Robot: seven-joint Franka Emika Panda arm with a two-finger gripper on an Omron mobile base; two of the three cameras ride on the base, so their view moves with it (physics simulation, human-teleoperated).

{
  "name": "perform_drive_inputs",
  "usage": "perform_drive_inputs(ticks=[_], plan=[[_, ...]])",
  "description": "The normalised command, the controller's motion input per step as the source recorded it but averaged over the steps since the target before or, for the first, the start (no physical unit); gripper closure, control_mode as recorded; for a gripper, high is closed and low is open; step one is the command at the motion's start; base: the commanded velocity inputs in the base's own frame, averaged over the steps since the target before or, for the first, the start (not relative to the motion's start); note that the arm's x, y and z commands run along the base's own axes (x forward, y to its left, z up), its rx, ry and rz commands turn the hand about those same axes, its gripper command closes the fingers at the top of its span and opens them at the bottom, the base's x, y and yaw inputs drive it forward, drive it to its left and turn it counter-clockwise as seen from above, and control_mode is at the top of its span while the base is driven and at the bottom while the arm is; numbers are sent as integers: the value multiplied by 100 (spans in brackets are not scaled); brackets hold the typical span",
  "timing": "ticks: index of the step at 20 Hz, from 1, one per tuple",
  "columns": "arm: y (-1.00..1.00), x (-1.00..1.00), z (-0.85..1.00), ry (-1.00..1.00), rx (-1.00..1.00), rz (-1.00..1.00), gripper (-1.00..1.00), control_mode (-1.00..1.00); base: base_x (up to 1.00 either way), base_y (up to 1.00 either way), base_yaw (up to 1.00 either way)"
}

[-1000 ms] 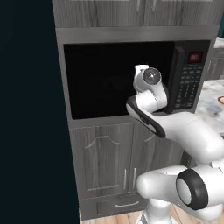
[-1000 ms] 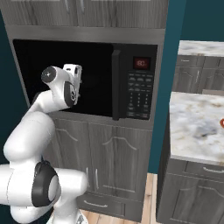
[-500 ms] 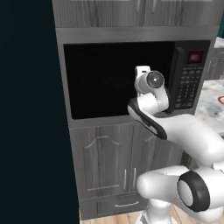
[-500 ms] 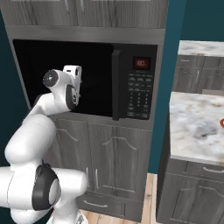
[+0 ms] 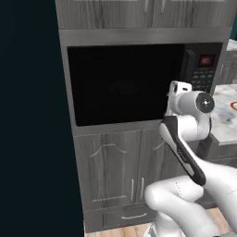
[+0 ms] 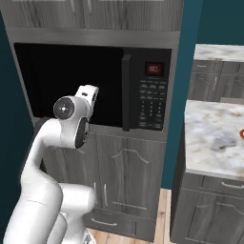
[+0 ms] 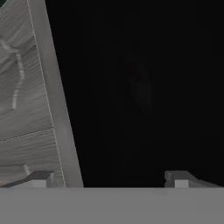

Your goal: Remove the tangerine from the bowl and place it on the small plate. Then place the bowl with only the chicken drumstick in the microwave, close the door, and press the start button to microwave the chicken drumstick.

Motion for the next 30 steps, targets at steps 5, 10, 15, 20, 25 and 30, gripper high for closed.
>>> perform_drive_inputs(ticks=[5, 10, 15, 20, 25, 30], plan=[[-70, -100, -42, -2, 15, 0, -100, -100, 0, 0, 0], [-55, -34, -72, 0, -1, 0, -100, -100, 0, 0, 0], [-26, 0, -48, 1, -1, 0, -100, -100, 0, 0, 0], [-11, 3, -40, 0, 0, 0, -100, -100, 0, 0, 0], [-26, 19, 2, 0, 8, 0, -100, -100, 0, 0, 0], [-5, 49, 4, 0, 14, 5, -100, -100, 0, 0, 0]])
